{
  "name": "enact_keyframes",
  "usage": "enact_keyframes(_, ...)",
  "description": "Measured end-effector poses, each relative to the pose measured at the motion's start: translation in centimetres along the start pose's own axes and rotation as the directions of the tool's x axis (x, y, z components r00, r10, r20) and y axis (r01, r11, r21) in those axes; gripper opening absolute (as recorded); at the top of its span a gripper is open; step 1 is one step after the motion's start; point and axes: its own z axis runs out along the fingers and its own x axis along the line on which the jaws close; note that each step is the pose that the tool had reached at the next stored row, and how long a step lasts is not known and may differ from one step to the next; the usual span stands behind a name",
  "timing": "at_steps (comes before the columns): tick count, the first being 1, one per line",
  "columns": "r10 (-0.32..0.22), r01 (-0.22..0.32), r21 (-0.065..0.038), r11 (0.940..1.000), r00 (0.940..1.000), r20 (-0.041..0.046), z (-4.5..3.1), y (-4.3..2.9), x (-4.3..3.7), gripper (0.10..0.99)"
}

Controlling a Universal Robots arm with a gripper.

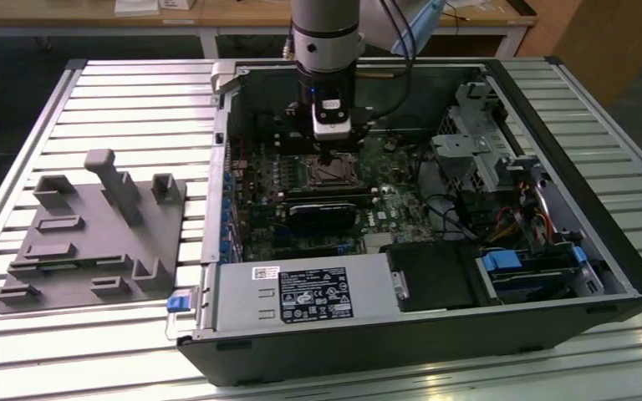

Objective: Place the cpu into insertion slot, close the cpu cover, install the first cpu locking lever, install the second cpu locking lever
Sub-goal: 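Install the first cpu locking lever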

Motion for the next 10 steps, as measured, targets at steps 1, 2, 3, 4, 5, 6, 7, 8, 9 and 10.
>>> enact_keyframes(1,-0.014,0.014,-0.001,0.9999,0.9999,-0.0003,0.00,0.00,0.00,0.106)
enact_keyframes(2,-0.032,0.032,-0.002,0.9995,0.9995,-0.0008,0.01,0.00,0.00,0.106)
enact_keyframes(3,-0.050,0.050,-0.004,0.9988,0.9988,-0.0011,0.01,0.00,0.00,0.106)
enact_keyframes(4,-0.067,0.067,-0.005,0.9978,0.9978,-0.0015,0.02,0.00,0.00,0.106)
enact_keyframes(5,-0.083,0.083,-0.006,0.9965,0.9965,-0.0018,0.02,0.01,-0.01,0.106)
enact_keyframes(6,-0.097,0.097,-0.007,0.9953,0.9953,-0.0020,0.03,0.02,-0.03,0.106)
enact_keyframes(7,-0.111,0.111,-0.008,0.9938,0.9939,-0.0023,0.04,0.04,-0.06,0.106)
enact_keyframes(8,-0.124,0.124,-0.009,0.9923,0.9923,-0.0025,0.05,0.05,-0.09,0.106)
enact_keyframes(9,-0.137,0.137,-0.010,0.9905,0.9905,-0.0028,0.06,0.06,-0.10,0.106)
enact_keyframes(10,-0.153,0.153,-0.011,0.9882,0.9882,-0.0030,0.07,0.07,-0.11,0.106)
